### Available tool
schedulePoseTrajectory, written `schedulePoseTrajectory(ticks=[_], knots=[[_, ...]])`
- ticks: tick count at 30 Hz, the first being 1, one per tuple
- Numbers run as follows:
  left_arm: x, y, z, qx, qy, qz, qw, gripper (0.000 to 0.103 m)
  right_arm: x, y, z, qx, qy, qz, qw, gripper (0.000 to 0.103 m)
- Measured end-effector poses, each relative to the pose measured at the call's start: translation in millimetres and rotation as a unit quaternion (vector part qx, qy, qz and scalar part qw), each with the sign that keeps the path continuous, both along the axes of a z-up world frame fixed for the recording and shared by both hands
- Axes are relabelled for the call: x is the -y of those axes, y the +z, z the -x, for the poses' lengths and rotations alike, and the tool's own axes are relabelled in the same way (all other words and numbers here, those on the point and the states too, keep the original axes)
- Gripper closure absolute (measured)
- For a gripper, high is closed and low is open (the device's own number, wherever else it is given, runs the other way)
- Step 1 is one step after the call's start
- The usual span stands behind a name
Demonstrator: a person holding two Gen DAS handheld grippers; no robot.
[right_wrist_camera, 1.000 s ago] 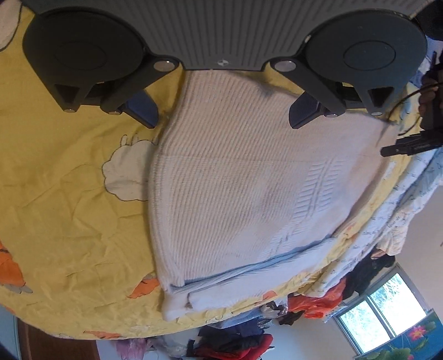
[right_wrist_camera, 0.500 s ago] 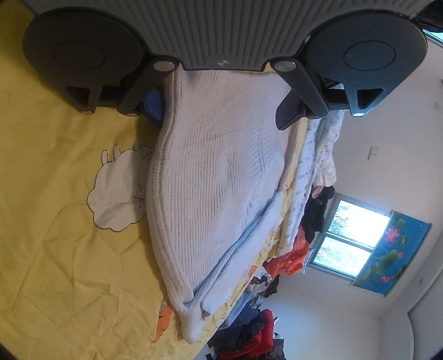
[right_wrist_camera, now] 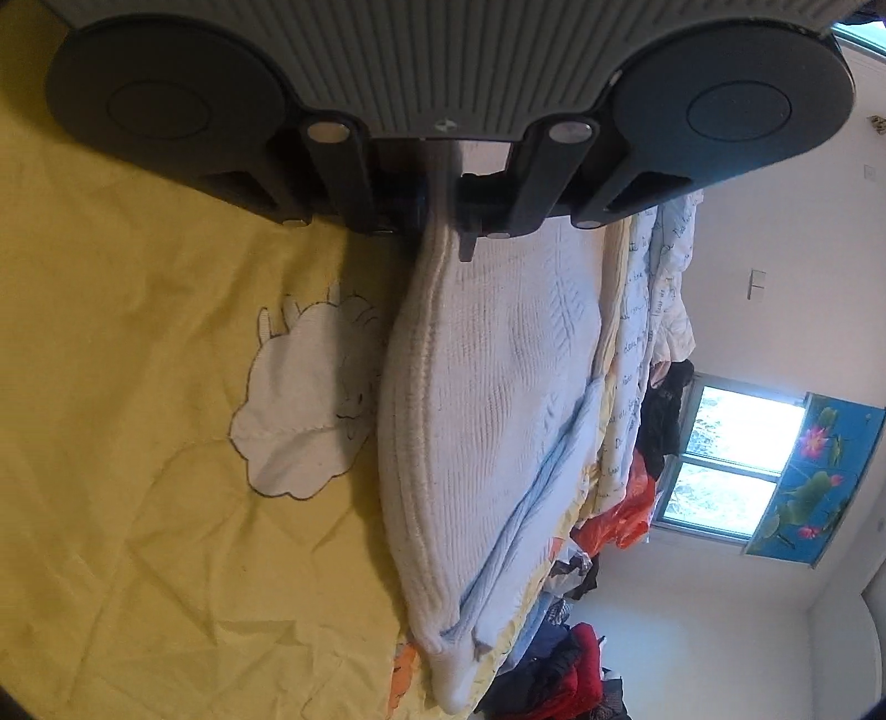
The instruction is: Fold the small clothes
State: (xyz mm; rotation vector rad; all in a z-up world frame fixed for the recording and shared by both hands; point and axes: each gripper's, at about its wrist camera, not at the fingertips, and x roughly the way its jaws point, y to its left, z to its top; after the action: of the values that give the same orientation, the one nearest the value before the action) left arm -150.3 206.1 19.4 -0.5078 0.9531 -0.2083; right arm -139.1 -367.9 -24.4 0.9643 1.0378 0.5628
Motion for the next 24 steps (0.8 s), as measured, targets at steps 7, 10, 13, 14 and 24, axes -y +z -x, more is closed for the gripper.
schedulePoseTrajectory(ticks=[7,10,13,14,24], knots=[[-0.6,18.8,-0.1,0.036,-0.032,0.007,0.9988,0.090,-3.6,17.0,2.4,0.041,-0.004,-0.009,0.999,0.089],[-3.8,26.6,-5.7,0.047,-0.030,0.013,0.9984,0.090,-1.8,26.0,-2.8,0.057,-0.003,-0.016,0.998,0.089],[-5.7,35.7,-14.9,0.061,-0.029,0.020,0.9975,0.090,-3.5,38.5,-13.7,0.078,-0.005,-0.022,0.997,0.088],[-6.2,39.6,-19.3,0.067,-0.029,0.022,0.9971,0.090,-3.7,43.1,-19.3,0.086,-0.007,-0.026,0.996,0.088],[-23.0,82.5,-92.0,0.126,0.013,0.058,0.9903,0.093,-12.2,82.1,-110.8,0.161,-0.040,-0.064,0.984,0.088]])
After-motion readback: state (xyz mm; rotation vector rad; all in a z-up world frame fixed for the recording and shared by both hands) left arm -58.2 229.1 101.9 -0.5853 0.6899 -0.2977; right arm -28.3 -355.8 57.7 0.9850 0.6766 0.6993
